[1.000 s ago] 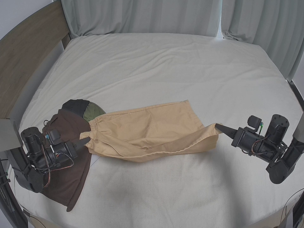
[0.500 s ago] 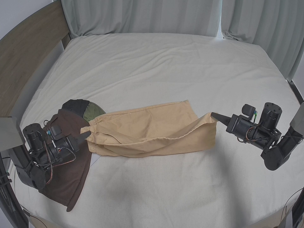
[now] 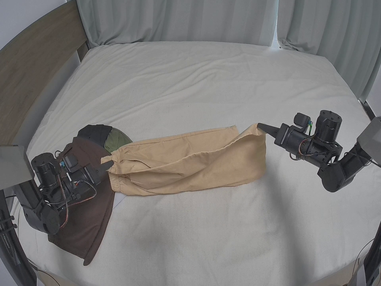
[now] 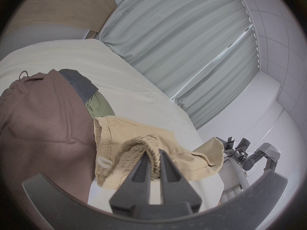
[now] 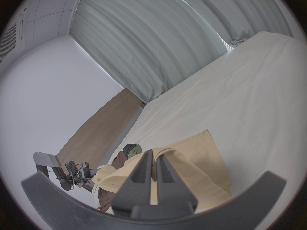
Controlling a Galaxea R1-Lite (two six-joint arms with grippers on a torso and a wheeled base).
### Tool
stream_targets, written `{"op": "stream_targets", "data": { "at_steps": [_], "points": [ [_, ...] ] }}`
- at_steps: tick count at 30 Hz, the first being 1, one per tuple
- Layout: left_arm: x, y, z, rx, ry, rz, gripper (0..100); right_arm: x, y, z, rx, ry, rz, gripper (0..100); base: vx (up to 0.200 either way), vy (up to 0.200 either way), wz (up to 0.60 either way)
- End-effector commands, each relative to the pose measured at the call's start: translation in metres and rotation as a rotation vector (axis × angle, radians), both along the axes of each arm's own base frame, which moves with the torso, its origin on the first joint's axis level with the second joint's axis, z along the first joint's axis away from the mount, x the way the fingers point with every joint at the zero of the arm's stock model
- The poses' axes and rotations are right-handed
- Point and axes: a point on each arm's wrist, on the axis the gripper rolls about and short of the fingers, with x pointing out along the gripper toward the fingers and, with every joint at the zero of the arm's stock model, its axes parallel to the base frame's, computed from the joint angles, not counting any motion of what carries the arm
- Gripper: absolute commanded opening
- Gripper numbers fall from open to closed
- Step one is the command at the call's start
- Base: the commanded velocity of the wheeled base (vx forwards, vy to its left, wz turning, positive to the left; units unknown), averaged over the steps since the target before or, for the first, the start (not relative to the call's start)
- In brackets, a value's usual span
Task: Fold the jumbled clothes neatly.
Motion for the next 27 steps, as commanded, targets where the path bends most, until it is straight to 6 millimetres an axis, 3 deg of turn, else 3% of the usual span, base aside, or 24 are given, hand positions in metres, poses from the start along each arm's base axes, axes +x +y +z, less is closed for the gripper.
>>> {"op": "stream_targets", "data": {
  "at_steps": [1,20,27],
  "points": [
    [0.01,0.0,-0.002,-0.013,-0.003,0.007,0,0.021,0.001,-0.013,-0.007,0.03,-0.01,0,0.0,0.0,0.0],
    [0.039,0.003,-0.027,-0.02,0.019,0.065,0,0.065,0.005,-0.019,-0.001,0.008,-0.016,0,0.0,0.0,0.0],
    [0.045,0.005,-0.029,-0.023,0.013,0.081,0,0.083,0.007,-0.036,-0.002,0.02,-0.019,0,0.0,0.0,0.0]
  ]
}}
